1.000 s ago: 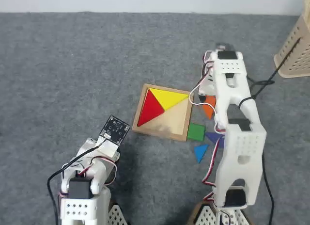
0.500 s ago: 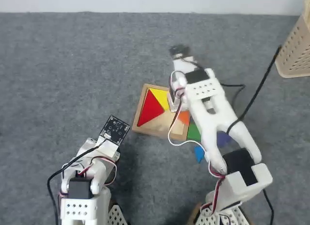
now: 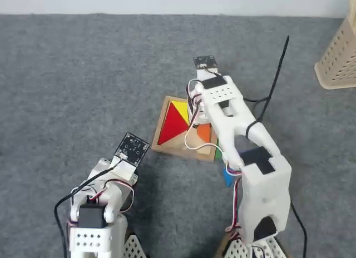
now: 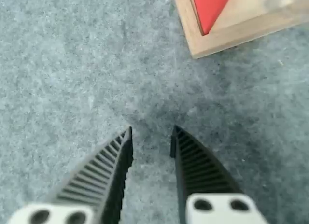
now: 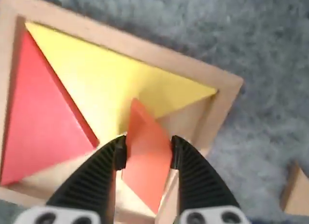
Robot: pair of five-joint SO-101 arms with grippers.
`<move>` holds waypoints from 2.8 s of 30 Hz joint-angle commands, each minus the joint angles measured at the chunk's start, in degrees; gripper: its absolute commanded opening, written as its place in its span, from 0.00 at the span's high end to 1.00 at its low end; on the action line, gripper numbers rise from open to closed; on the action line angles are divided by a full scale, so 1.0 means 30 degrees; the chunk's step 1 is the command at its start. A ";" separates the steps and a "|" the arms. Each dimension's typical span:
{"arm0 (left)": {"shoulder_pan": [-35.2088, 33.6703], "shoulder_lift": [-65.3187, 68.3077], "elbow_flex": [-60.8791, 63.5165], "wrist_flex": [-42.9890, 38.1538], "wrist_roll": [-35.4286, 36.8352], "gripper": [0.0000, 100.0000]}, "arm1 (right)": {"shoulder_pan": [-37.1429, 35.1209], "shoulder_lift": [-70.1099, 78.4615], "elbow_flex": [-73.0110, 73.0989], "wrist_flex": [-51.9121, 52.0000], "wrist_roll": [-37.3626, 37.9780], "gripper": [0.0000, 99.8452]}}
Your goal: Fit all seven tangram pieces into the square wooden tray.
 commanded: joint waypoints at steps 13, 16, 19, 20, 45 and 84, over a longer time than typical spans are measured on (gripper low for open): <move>-0.0088 -0.0410 -0.0249 0.0000 0.0147 0.88 | -0.2095 -0.0249 -0.1641 0.0484 0.5099 0.99; -0.0088 -0.0410 -0.0249 0.0000 0.0147 0.88 | -0.2828 -0.0249 -0.1582 0.0513 0.5480 0.99; -0.0088 -0.0410 -0.0249 0.0000 0.0147 0.88 | -0.2945 -0.0249 -0.1582 0.0806 0.5656 0.99; -0.0088 -0.0410 -0.0249 0.0000 0.0147 0.88 | -0.3004 -0.0249 -0.1553 0.0835 0.6212 0.99; -0.0088 -0.0410 -0.0249 0.0000 0.0147 0.88 | -0.4996 -0.0249 -0.1553 0.2623 1.4212 0.94; -0.0088 -0.0410 -0.0249 0.0000 0.0147 0.88 | -0.3648 -0.3326 -0.1553 0.3062 1.1810 0.85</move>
